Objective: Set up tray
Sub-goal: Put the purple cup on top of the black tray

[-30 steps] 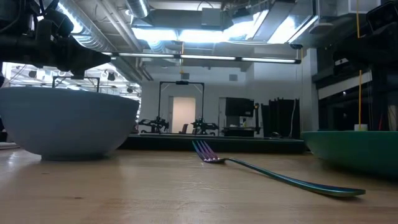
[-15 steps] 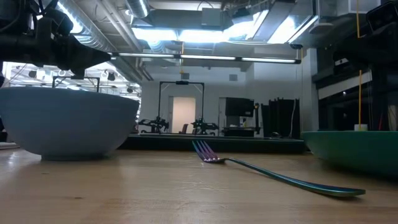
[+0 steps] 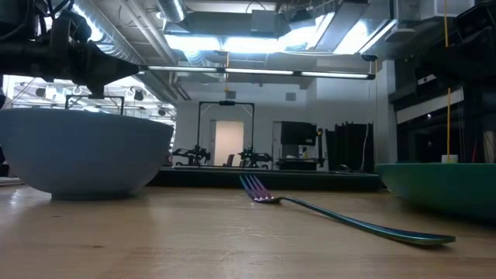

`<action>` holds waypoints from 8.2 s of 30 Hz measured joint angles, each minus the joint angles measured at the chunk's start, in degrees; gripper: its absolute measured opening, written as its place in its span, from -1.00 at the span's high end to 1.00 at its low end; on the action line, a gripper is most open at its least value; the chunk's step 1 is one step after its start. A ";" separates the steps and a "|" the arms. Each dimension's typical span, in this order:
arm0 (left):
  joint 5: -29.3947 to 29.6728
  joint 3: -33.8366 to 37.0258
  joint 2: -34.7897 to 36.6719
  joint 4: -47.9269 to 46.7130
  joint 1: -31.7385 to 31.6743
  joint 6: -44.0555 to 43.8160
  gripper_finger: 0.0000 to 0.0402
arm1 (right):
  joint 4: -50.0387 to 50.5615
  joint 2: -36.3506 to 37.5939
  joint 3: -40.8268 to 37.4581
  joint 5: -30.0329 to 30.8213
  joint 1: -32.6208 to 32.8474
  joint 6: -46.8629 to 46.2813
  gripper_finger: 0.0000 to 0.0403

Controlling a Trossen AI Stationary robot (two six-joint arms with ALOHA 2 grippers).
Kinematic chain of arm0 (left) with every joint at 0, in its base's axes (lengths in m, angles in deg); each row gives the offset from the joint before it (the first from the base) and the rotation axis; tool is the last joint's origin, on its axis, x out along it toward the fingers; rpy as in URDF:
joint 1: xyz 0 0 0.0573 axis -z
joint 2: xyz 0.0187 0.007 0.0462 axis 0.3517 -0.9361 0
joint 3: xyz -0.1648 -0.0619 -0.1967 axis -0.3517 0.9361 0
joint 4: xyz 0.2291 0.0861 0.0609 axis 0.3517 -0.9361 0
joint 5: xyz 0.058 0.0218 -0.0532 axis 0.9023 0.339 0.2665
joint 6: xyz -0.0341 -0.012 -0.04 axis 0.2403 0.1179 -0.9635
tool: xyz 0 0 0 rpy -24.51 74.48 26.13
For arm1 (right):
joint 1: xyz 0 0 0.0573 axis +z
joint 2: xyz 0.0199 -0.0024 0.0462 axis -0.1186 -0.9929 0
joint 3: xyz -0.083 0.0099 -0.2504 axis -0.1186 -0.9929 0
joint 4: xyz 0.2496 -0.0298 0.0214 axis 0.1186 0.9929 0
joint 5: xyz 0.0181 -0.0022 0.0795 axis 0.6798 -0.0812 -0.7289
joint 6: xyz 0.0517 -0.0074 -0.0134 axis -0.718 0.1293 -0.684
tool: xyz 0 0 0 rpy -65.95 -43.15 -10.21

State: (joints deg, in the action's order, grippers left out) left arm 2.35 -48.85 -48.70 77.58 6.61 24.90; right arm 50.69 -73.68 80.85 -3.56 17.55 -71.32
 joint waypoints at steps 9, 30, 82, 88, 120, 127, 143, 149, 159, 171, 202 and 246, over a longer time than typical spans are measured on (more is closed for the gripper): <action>-0.65 -0.02 -3.86 -0.04 0.00 -0.28 0.98 | -0.21 0.00 0.00 1.46 -0.02 3.45 0.90; 8.79 -18.41 -30.06 -5.83 0.00 -2.44 0.98 | -2.60 -0.02 0.00 17.14 -0.13 9.74 0.98; 5.54 -64.89 -75.94 -60.78 -23.43 16.19 0.98 | -3.02 0.02 0.00 21.46 -0.13 9.30 0.94; 5.54 -64.92 -76.36 -60.99 -23.53 16.12 0.92 | -3.02 0.02 0.00 21.46 -0.13 9.31 0.85; 10.02 -61.21 -76.33 -62.06 -26.52 10.71 0.14 | -3.04 0.02 0.00 23.06 -0.12 9.15 0.96; 8.24 -61.20 -76.33 -60.35 -26.62 12.19 0.14 | -3.05 0.02 0.00 23.12 -0.12 9.31 0.90; 7.98 -61.20 -76.32 -60.39 -26.64 11.71 0.14 | -3.08 0.02 0.00 23.21 -0.11 9.35 0.94; 7.05 -61.18 -76.33 -60.39 -26.64 11.19 0.14 | -3.08 0.02 0.00 23.21 -0.13 9.03 0.88; 7.92 -58.65 -77.78 -60.15 -27.09 10.55 0.14 | -3.08 0.02 0.00 23.17 -0.12 7.69 0.88; 6.59 -58.51 -84.80 -56.57 -29.58 14.78 0.14 | -3.08 0.02 0.00 23.10 -0.12 6.12 0.87; 3.77 -58.53 -88.25 -57.27 -30.05 19.26 0.58 | -3.08 0.00 0.00 24.00 -0.11 6.52 0.87; 0.82 -60.92 -71.51 -58.43 -17.26 19.18 0.98 | -3.13 0.00 0.00 24.04 -0.11 6.39 0.87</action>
State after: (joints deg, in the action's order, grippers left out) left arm 3.17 -109.77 -120.21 19.15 -10.65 44.08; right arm 47.57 -73.68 80.85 20.48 17.44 -64.93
